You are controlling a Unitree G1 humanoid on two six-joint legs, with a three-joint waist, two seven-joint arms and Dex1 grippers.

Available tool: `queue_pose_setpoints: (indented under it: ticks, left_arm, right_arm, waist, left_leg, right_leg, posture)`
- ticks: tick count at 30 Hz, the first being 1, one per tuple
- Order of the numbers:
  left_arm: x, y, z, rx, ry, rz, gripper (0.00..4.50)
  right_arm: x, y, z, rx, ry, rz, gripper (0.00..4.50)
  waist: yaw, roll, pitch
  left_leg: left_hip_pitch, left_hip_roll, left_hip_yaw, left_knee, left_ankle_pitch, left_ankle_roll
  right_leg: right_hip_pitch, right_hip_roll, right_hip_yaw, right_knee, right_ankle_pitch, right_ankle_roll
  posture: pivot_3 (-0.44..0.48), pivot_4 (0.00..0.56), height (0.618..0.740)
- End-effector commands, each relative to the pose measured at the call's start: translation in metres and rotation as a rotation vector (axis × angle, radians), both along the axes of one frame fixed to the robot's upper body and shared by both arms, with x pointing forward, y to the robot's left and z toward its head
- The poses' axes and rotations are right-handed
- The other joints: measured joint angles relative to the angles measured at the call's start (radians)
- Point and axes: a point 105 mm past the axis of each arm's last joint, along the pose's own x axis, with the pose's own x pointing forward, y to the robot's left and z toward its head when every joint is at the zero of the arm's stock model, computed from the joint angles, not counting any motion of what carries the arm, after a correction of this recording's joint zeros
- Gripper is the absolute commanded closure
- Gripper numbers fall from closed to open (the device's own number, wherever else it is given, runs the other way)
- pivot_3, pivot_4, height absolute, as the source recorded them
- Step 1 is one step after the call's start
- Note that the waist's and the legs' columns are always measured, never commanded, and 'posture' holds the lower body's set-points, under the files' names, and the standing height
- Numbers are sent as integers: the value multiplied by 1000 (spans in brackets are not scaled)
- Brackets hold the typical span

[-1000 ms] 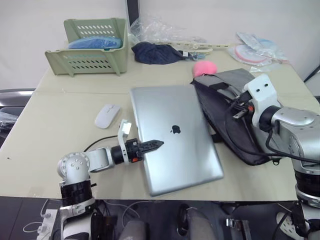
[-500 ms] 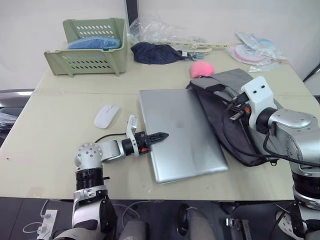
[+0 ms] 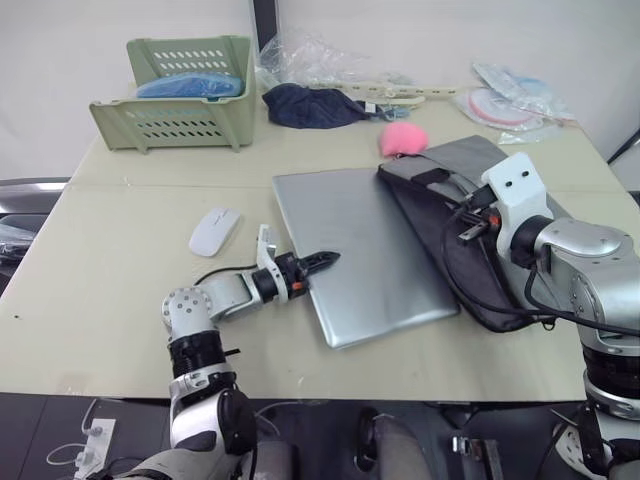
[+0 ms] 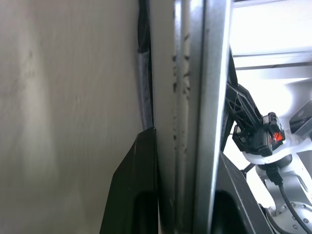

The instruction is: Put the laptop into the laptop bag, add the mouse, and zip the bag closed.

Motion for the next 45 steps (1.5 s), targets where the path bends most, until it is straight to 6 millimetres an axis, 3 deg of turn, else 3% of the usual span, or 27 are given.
queue_pose_setpoints:
  ticks: [1,11,30,45]
  left_arm:
    - [-1,-12,37,-147,-90,-34,4014]
    - [-14,-11,42,-173,-91,-75,4014]
    - [-5,-37,43,-144,-46,-113,4014]
    - [13,-17,55,-69,-99,-127,4014]
  right_arm:
    - [-5,11,16,-9,-69,39,4411]
    - [-5,11,11,-7,-60,33,4411]
    - [-5,19,12,3,-71,50,4411]
    - [-5,21,12,10,-73,52,4411]
  waist:
    - [0,0,0]
    - [-1,0,0]
    - [-1,0,0]
    - [-3,0,0]
  left_leg:
    - [0,0,0,0,0,0]
    - [-1,0,0,0,0,0]
    - [-1,-1,1,0,0,0]
    - [-1,-1,2,-1,0,0]
  right_leg:
    - [0,0,0,0,0,0]
    - [-2,0,0,0,0,0]
    - [-3,0,1,0,0,0]
    - [-4,1,1,1,0,0]
  posture:
    - [0,150,740]
    - [0,150,740]
    - [0,150,740]
    - [0,150,740]
